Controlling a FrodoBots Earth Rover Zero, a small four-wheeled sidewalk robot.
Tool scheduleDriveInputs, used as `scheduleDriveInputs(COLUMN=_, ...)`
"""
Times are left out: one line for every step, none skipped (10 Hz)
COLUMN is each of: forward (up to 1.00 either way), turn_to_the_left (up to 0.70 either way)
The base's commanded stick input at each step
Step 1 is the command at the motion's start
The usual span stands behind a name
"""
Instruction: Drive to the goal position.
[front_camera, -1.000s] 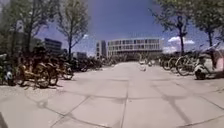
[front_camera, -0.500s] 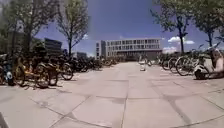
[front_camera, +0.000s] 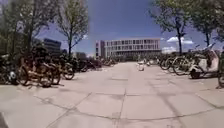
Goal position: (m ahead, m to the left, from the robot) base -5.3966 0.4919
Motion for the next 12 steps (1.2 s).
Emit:
scheduleDriveInputs(forward=0.00, turn_to_the_left=0.00)
scheduleDriveInputs(forward=0.00, turn_to_the_left=0.00)
scheduleDriveInputs(forward=0.00, turn_to_the_left=0.00)
scheduleDriveInputs(forward=0.00, turn_to_the_left=0.00)
scheduleDriveInputs(forward=0.00, turn_to_the_left=0.00)
scheduleDriveInputs(forward=0.31, turn_to_the_left=0.00)
scheduleDriveInputs(forward=0.50, turn_to_the_left=0.00)
scheduleDriveInputs(forward=0.50, turn_to_the_left=0.00)
scheduleDriveInputs(forward=0.50, turn_to_the_left=0.00)
scheduleDriveInputs(forward=0.50, turn_to_the_left=0.00)
scheduleDriveInputs(forward=0.50, turn_to_the_left=0.00)
scheduleDriveInputs(forward=0.50, turn_to_the_left=0.00)
